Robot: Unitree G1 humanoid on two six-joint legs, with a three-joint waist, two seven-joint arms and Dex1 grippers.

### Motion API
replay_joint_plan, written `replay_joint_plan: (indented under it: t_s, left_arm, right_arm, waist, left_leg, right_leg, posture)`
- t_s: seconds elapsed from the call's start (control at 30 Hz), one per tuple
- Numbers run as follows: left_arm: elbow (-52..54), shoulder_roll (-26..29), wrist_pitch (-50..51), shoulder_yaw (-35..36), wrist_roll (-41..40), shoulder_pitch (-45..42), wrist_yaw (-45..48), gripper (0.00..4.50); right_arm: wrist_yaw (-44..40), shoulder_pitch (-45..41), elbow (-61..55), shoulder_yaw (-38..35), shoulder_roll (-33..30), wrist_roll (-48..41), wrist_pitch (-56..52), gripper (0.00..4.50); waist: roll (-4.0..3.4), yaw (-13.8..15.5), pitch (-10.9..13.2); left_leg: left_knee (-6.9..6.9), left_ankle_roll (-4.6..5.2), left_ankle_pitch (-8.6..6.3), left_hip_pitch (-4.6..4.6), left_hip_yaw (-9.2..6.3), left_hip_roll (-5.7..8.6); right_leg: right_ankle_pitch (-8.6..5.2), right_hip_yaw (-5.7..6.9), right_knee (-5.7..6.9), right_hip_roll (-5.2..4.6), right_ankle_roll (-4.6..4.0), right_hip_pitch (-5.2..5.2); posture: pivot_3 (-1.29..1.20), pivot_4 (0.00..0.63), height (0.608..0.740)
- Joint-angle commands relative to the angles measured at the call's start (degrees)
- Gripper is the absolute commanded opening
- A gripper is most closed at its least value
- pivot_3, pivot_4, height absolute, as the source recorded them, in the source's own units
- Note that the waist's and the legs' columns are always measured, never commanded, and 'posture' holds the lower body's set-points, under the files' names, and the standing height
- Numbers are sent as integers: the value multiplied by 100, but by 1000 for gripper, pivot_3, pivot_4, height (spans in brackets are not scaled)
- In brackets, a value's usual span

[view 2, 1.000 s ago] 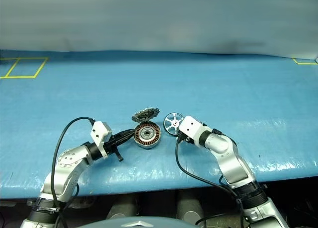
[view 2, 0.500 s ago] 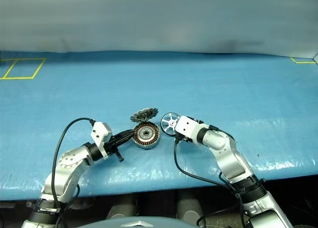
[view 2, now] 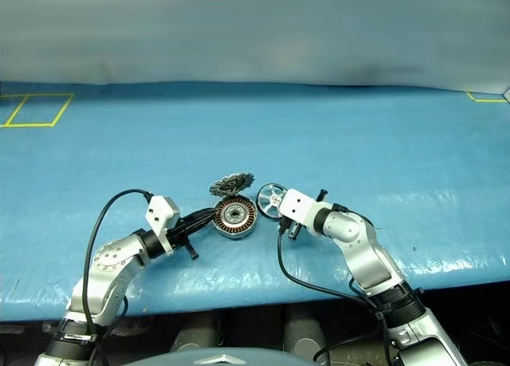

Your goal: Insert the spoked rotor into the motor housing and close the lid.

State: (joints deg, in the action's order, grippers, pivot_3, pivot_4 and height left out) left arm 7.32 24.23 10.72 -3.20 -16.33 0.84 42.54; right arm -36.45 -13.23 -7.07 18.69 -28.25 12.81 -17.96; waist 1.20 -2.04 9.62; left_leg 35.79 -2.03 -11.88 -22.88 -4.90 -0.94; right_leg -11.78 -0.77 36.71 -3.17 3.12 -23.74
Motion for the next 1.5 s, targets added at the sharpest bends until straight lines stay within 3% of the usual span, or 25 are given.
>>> replay_joint_plan:
  t_s: [0.03, 0.37, 0.63, 0.8, 1.03, 1.5]
  left_arm:
    - [76, 8, -84, 25, 3, -44, 2, 81]
    - [112, 14, -86, 73, -4, 21, -42, 81]
    - [98, 23, -18, 114, -113, 18, 27, 81]
    - [51, 38, -2, 96, -207, -29, 201, 81]
    - [33, 51, -38, 83, -184, -34, 201, 81]
    - [70, 70, -96, 95, -149, 62, 125, 81]
  right_arm:
    - [-109, 94, 110, 125, 16, 11, -129, 22]
    - [199, 235, -112, -275, 225, -184, -190, 22]
    - [-157, 834, -821, -981, 244, -1266, -249, 22]
    - [-730, 1060, -1373, -1111, 301, -2283, -390, 22]
    - [-786, 1067, -1738, -1225, 605, -3275, -748, 22]
    - [-558, 562, -1147, -741, 863, -3121, -655, 22]
  waist:
    - [0, -2, 0]
    - [0, -2, 0]
    - [-8, 71, 8]
    - [-16, 50, 17]
    - [-16, 59, 18]
    - [-18, 58, 19]
  left_leg:
    - [-1, 0, 0, 0, 0, 0]
    - [-2, 0, 0, 0, 0, 0]
    - [-17, 2, -1, -8, -1, 4]
    - [-21, 4, -2, -9, -1, 2]
    - [-18, 4, -2, -9, -1, 2]
    - [-20, 4, -3, -9, -1, 2]
  right_leg:
    - [0, 0, 0, 0, 0, 0]
    - [0, 0, 0, 0, 0, -1]
    - [0, 0, -14, -2, 0, -5]
    - [0, 0, -19, -1, 0, -6]
    - [0, 0, -20, 0, 0, -4]
    - [0, 0, -21, 0, 1, -6]
  posture:
    - [0, 150, 740]
    - [0, 150, 740]
    - [0, 150, 740]
    - [0, 150, 740]
    - [0, 150, 740]
    - [0, 150, 740]
